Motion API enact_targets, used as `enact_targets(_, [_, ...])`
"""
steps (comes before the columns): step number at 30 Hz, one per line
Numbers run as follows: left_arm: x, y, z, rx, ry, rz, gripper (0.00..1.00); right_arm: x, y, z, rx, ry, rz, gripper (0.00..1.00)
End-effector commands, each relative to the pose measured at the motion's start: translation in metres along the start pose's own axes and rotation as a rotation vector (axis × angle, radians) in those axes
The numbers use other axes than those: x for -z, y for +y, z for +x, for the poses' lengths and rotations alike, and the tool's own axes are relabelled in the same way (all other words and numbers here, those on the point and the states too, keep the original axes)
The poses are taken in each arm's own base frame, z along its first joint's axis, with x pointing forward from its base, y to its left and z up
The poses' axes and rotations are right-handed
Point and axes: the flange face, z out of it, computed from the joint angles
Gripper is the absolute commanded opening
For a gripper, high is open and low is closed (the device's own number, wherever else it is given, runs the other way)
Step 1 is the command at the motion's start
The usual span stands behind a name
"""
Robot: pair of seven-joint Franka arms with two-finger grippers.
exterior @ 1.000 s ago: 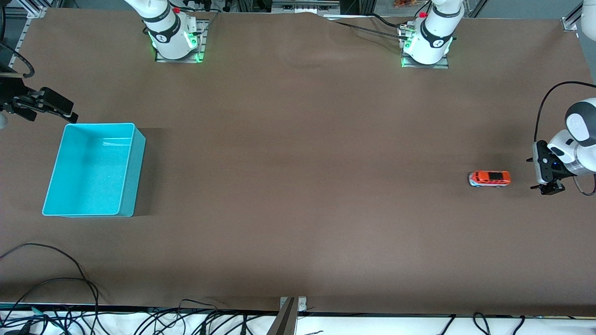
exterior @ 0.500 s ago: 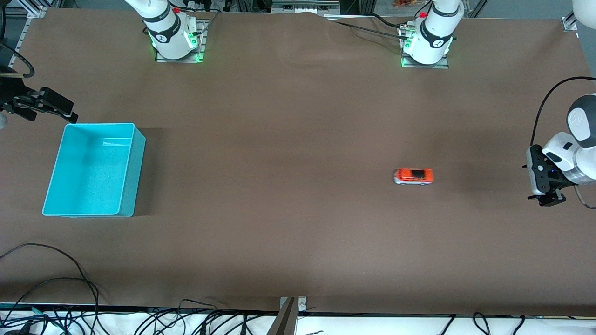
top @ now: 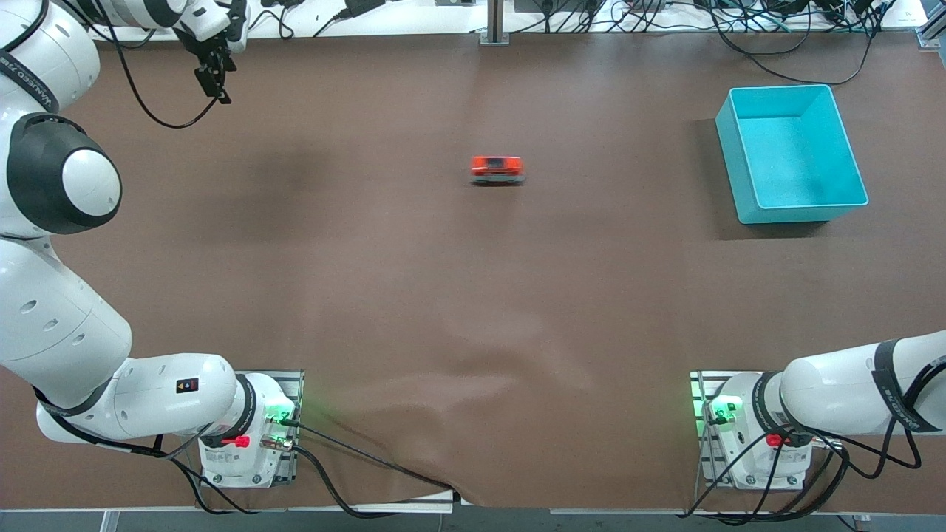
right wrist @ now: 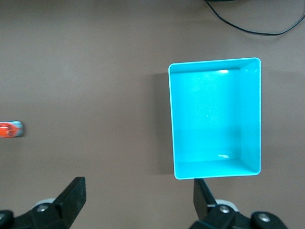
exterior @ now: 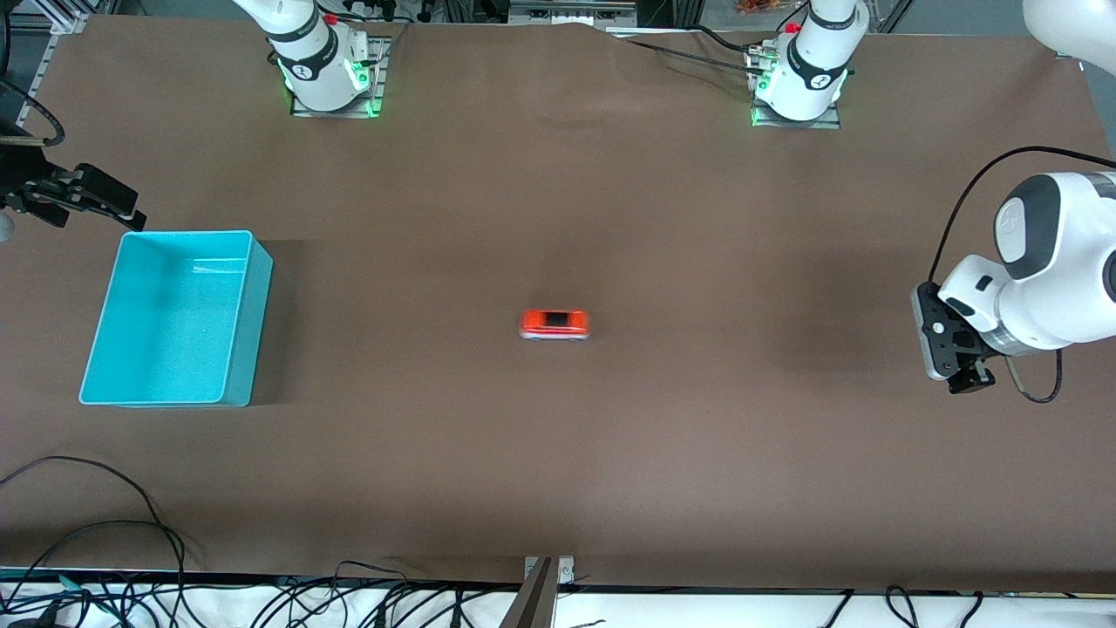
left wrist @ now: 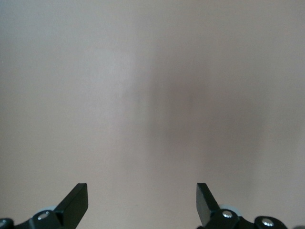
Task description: Wind up bus and store in blue box
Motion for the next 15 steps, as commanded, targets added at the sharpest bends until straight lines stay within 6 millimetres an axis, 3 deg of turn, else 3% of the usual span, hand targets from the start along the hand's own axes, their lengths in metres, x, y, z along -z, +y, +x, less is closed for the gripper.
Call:
enact_targets(1, [0.03,0.001,0.01,0.08,-0.04,-0.03,1.0,0.005,-0.001,0.001,0.002,0.008,-0.01,1.0])
enact_targets(8, [0.066,0.011,0.033,0.186,-0.054,-0.087,1.0,0.006,-0.001,0.001,0.002,0.01,-0.01,1.0])
enact_targets(15, [0.074,0.015,0.04,0.231,-0.057,-0.1,1.0,0.006,-0.001,0.001,0.002,0.01,-0.01,1.0])
